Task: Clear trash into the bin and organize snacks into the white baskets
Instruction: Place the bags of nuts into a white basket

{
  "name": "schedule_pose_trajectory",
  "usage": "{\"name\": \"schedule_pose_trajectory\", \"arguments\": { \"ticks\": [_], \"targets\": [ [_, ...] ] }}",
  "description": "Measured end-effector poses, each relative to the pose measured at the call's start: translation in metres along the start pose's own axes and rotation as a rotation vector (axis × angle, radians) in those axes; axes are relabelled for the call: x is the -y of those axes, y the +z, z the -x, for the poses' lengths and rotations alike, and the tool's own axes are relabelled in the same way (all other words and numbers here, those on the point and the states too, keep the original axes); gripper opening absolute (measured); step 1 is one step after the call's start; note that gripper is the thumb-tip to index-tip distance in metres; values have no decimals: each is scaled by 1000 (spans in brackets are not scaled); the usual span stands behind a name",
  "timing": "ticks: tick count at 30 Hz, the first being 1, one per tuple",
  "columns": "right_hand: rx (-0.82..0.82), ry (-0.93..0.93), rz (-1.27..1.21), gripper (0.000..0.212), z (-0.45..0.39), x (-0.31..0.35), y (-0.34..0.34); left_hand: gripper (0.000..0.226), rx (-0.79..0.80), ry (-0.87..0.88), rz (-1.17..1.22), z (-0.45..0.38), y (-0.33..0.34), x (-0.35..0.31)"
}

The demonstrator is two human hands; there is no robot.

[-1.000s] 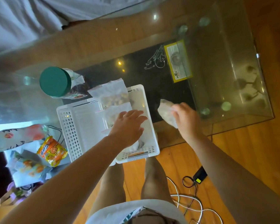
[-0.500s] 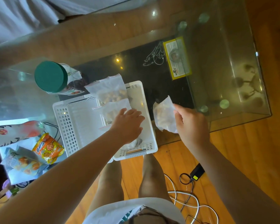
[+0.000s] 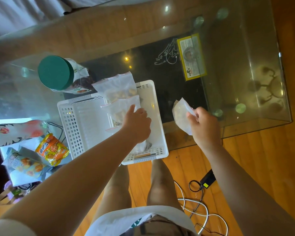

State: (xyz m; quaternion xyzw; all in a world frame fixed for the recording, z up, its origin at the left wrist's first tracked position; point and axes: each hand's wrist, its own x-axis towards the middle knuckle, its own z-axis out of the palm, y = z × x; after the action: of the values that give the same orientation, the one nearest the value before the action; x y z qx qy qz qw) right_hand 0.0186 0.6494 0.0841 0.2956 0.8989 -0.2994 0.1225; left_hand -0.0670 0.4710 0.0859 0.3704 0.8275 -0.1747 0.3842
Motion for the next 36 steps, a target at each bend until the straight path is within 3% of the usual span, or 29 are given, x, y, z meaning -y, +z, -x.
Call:
{"name": "schedule_pose_trajectory", "arguments": {
  "ticks": [6,12,25,36],
  "targets": [
    [18,-86,-247,20,25,28,-28,42,22,15,-73,2,4,3],
    [185,-107,-448,24,39,56,-28,41,13,16,-149,7,9,8],
    [219,-20,-343,28,22,58,40,37,-86,39,-95,13,14,17],
    [373,20,-328,23,11,40,58,36,-81,21,-62,9,15,15]
  ]
}}
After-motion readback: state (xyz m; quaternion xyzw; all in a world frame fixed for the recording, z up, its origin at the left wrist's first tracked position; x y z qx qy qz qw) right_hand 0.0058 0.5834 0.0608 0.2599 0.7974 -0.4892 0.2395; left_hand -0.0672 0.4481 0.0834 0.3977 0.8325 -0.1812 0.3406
